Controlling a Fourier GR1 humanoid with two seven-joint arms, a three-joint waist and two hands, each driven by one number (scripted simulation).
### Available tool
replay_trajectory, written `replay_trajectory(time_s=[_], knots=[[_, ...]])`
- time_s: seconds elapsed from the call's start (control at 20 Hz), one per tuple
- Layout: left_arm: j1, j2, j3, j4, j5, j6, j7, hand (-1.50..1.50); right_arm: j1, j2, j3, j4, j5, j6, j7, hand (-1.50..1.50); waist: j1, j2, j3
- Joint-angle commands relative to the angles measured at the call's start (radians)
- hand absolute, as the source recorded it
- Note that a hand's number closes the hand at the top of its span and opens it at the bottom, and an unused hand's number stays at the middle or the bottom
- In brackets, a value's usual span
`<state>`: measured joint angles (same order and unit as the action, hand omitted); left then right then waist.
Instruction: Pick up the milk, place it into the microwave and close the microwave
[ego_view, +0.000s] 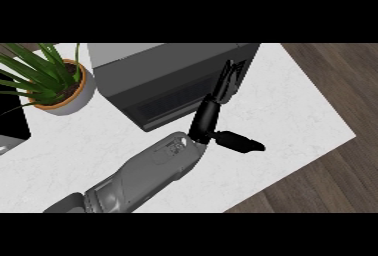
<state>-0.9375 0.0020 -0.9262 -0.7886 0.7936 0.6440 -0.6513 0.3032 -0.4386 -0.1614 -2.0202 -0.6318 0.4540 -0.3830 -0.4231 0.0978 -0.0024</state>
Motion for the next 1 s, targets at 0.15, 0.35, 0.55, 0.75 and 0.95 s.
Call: replay_trajectory(time_s=[0.15, 0.35, 0.55, 0.75, 0.95], knots=[[-0.049, -0.002, 0.01, 0.039, 0.05, 0.004, -0.001, -1.5, -0.011, -0.019, -0.004, -0.005, -0.028, 0.004, 0.022, -1.5, -0.006, 0.001, 0.0], [-0.055, -0.002, -0.004, 0.049, 0.062, 0.001, -0.017, -1.5, -0.019, -0.039, -0.007, -0.004, -0.049, 0.022, 0.033, -1.5, -0.006, 0.003, 0.001], [-0.062, -0.002, -0.006, 0.052, 0.086, 0.003, -0.025, -1.5, -0.024, -0.041, -0.004, -0.006, -0.068, 0.027, 0.038, -1.5, -0.011, 0.004, 0.001], [-0.051, -0.002, -0.002, 0.067, 0.139, -0.03, 0.029, 1.5, -0.031, -0.045, -0.002, -0.013, -0.079, 0.023, 0.047, -1.5, -0.012, 0.015, 0.002], [-0.081, 0.003, -0.077, 0.163, 0.065, 0.013, 0.044, -1.5, -0.028, -0.057, -0.021, -0.014, -0.086, 0.016, 0.056, -1.5, 0.006, -0.003, 0.012]])
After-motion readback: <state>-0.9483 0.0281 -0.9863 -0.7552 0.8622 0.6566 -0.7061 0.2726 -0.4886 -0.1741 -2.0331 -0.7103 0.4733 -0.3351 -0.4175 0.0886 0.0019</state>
